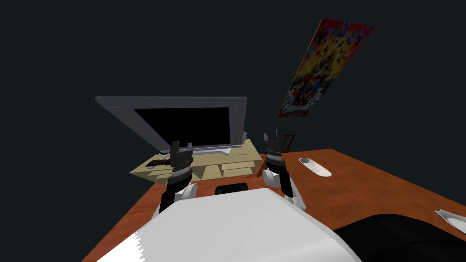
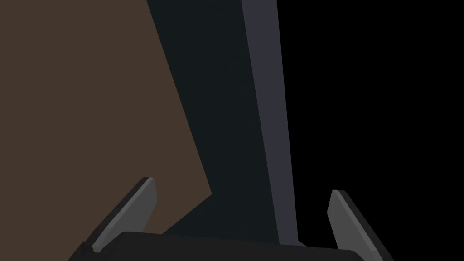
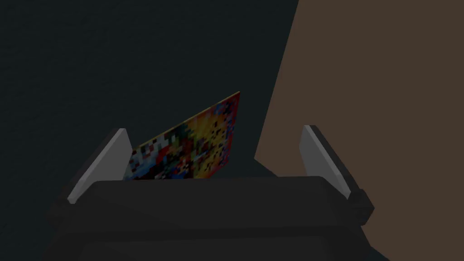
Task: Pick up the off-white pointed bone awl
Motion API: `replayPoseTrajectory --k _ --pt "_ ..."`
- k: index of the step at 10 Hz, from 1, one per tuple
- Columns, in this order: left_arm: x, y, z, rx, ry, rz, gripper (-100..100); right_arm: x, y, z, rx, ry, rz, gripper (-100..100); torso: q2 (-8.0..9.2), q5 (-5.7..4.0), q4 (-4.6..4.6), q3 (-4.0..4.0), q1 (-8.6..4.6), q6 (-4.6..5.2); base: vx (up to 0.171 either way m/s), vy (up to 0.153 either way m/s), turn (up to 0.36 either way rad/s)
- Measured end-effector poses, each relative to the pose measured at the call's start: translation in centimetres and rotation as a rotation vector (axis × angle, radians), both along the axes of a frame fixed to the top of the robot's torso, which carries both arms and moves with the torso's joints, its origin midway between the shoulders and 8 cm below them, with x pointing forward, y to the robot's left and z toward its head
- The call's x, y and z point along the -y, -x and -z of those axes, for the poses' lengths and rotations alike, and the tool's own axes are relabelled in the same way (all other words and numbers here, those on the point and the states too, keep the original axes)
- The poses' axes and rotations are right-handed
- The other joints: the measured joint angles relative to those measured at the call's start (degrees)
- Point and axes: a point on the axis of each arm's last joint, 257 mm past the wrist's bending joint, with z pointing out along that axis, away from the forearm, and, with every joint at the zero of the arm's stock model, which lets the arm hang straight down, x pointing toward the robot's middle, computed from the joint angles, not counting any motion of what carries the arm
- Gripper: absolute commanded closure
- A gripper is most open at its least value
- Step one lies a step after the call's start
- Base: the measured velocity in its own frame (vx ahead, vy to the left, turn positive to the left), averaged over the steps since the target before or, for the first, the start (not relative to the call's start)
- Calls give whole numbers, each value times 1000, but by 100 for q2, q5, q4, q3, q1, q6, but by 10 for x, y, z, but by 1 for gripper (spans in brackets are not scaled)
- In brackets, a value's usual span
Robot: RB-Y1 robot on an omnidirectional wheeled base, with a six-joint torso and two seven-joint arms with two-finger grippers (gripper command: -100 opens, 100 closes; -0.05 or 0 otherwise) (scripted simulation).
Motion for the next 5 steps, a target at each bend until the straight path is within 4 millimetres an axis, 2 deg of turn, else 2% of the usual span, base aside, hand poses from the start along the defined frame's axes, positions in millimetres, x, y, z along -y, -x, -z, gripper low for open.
replayPoseTrajectory --k 3,5 --pt "0 0 0 0 0 0 0 -10 -5 13 -58 78 -27 -100 36 -2 8 21 -8 0 -101 -17 73" --pt "0 0 0 0 0 0 0 -16 -9 32 -124 139 -47 -100 52 -2 11 30 -7 0 -114 -1 78"
